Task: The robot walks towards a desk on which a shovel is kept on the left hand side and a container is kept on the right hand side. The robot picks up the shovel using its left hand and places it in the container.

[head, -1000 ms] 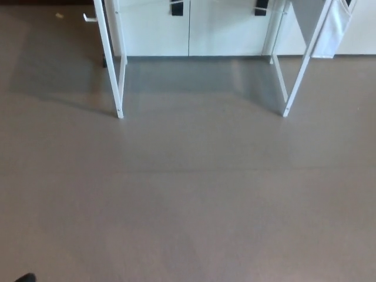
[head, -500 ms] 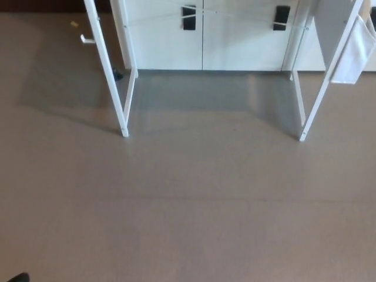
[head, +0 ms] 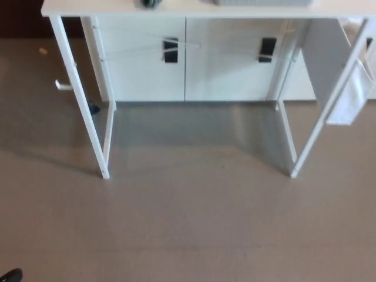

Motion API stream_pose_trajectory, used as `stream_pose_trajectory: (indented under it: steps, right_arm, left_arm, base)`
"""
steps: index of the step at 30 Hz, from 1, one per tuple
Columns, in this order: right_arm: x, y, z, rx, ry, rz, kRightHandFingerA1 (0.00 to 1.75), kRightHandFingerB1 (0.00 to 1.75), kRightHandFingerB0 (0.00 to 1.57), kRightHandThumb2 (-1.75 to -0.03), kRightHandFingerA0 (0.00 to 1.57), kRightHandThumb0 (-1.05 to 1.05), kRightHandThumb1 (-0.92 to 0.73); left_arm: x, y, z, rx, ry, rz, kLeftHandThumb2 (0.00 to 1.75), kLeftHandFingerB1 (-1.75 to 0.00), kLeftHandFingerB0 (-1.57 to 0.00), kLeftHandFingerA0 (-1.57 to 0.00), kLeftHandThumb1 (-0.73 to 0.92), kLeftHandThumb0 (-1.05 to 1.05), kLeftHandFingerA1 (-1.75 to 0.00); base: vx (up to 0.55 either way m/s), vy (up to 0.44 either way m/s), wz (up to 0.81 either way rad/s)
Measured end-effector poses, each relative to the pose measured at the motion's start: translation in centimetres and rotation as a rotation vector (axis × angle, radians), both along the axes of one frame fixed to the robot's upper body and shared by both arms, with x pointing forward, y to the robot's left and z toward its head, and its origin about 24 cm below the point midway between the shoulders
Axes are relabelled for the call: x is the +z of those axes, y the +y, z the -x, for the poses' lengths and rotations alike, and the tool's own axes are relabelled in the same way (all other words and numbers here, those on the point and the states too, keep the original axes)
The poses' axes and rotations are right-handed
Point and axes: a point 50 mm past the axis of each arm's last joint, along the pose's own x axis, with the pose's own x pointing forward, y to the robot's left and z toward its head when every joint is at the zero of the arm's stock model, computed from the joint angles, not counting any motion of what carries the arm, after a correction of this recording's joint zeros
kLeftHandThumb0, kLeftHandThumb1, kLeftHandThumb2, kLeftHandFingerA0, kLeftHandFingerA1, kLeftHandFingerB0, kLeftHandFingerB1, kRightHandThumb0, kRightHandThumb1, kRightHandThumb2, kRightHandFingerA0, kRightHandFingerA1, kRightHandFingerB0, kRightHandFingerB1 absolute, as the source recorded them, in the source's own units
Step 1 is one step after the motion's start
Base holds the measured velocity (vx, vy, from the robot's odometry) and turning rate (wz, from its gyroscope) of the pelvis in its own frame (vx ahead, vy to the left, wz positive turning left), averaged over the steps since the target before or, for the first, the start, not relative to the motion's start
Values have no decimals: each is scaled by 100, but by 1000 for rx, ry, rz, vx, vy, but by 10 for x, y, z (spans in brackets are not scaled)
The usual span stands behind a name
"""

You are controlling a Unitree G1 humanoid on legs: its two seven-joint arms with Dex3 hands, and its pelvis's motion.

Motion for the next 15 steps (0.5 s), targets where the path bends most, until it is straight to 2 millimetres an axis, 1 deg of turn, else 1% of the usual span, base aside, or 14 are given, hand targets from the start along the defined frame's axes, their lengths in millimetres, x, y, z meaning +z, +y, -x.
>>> stream_pose_trajectory:
  steps: [4, 5, 7, 9, 13, 15]
  right_arm:
    - [-1, 0, 1, -2, 4, 0, 50, 43, 39, -66, 59, -35, -48]
    - [-1, 2, -1, 0, 2, -6, 50, 43, 38, -66, 59, -34, -48]
    - [2, -1, -4, 3, -13, 10, 50, 43, 39, -66, 59, -34, -48]
    - [3, -2, -5, 4, -19, 13, 51, 43, 39, -66, 59, -35, -48]
    - [1, -2, -5, 2, -14, 11, 51, 43, 38, -66, 59, -35, -48]
    - [0, -2, -4, 1, -10, 11, 51, 43, 38, -66, 59, -34, -48]
  left_arm:
    - [-1, 0, 3, -3, 10, -1, 57, -36, -40, -58, 58, -15, -47]
    - [0, 0, 1, -4, 3, -2, 57, -35, -40, -59, 58, -15, -46]
    - [1, -4, -9, -18, -21, 7, 57, -36, -40, -59, 58, -16, -47]
    - [1, -5, -8, -19, -19, 9, 57, -36, -39, -58, 59, -16, -47]
    - [-1, -4, 1, -14, 3, 10, 57, -36, -40, -59, 58, -15, -47]
    - [-1, -4, 1, -14, 3, 11, 57, -36, -40, -59, 58, -15, -47]
  base:
    - [465, -228, 33]
    - [523, -295, 19]
    - [497, -261, 71]
    - [383, -167, 30]
    - [371, -62, -5]
    - [364, 21, -23]
